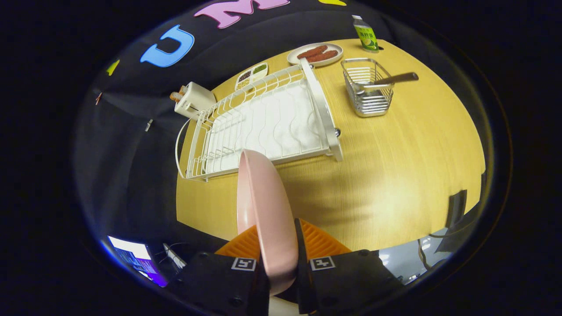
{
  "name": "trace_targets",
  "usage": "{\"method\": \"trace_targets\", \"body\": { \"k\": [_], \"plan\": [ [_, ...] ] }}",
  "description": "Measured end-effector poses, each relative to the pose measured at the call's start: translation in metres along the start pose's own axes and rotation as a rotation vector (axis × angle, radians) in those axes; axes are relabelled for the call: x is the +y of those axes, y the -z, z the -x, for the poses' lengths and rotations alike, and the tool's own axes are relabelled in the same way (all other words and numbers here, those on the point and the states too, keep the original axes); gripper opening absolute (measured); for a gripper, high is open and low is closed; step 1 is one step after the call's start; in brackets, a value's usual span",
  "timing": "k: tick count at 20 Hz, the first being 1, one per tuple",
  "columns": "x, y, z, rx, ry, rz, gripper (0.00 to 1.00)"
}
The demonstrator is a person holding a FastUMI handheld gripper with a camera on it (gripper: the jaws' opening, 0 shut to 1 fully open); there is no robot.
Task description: Take the plate from the dish rack, then take the spoon from the basket and place it into the plate.
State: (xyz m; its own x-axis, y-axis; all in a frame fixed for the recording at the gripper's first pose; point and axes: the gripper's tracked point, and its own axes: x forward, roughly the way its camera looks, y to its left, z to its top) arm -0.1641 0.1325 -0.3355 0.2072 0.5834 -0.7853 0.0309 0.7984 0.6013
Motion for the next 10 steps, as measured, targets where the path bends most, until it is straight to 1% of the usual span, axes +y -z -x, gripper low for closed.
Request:
{"method": "trace_targets", "body": {
  "k": [5,7,8,10],
  "plan": [
    [-0.002,0.02,-0.035,0.045,-0.06,-0.029,0.29],
    [-0.005,0.021,-0.043,0.058,-0.057,-0.02,0.3],
    [-0.005,0.02,-0.05,0.059,-0.075,-0.018,0.3],
    [-0.005,0.017,-0.052,0.051,-0.082,-0.042,0.31]
  ]
}}
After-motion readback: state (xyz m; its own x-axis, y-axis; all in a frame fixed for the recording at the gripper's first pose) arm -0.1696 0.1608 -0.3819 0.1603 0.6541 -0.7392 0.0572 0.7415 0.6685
